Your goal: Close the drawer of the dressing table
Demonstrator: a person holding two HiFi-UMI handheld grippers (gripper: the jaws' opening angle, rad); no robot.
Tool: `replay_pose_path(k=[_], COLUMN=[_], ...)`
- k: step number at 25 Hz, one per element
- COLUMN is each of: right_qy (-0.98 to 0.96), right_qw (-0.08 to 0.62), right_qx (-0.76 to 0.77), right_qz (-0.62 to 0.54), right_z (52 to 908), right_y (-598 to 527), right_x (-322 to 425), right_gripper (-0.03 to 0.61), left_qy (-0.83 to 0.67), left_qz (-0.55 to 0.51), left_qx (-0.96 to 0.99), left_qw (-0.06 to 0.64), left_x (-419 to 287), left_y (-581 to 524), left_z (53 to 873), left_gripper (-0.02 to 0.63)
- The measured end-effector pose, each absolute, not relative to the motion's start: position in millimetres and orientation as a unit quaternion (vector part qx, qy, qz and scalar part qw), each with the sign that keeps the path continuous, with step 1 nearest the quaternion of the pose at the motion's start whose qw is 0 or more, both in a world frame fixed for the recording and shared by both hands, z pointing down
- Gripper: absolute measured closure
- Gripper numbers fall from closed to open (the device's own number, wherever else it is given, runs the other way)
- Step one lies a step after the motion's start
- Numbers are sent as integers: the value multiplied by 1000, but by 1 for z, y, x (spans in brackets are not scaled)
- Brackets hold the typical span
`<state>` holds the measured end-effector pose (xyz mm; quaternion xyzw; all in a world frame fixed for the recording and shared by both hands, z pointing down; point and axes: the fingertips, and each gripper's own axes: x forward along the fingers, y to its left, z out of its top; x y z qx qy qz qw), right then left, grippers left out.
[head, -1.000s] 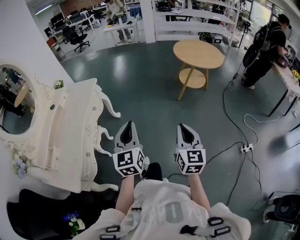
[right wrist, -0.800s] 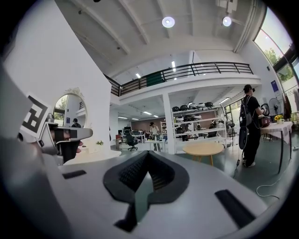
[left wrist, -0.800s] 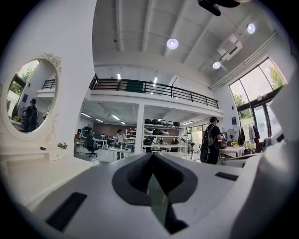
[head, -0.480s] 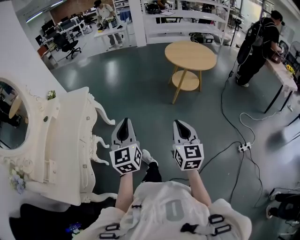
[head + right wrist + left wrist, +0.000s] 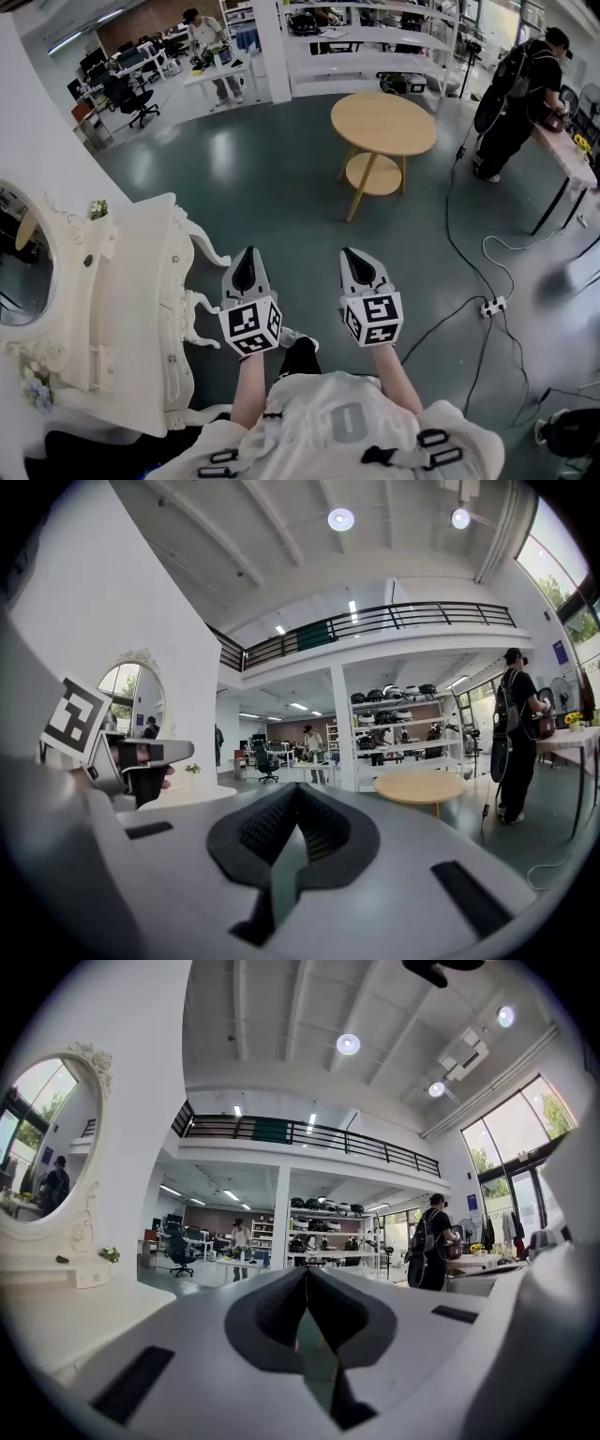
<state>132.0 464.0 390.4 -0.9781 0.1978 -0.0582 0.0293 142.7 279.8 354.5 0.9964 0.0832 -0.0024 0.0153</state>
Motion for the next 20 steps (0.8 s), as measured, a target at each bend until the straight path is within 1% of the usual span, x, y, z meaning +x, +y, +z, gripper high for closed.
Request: replay_pose_path(k=[5, 10, 15, 20], right_qy=[236, 302, 403, 518], right_qw=[8, -16, -31, -49], right_qx=[-970, -952, -915, -854], right_qz=[-59, -47, -25, -4], right_z=[384, 374, 358, 342], right_y=[419, 342, 225, 99], right_x=[181, 238, 288, 310], right_gripper=[572, 572, 572, 572], left_qy=[39, -26, -122, -242], left_qz=[0, -5, -20, -45], left_qx=[999, 1000, 992, 969], left_qw=[16, 15, 20, 25], left_x=[182, 212, 225, 211], left_y=[231, 155, 52, -51], left_z=[349, 345, 337, 327], left_gripper=[594, 594, 594, 594])
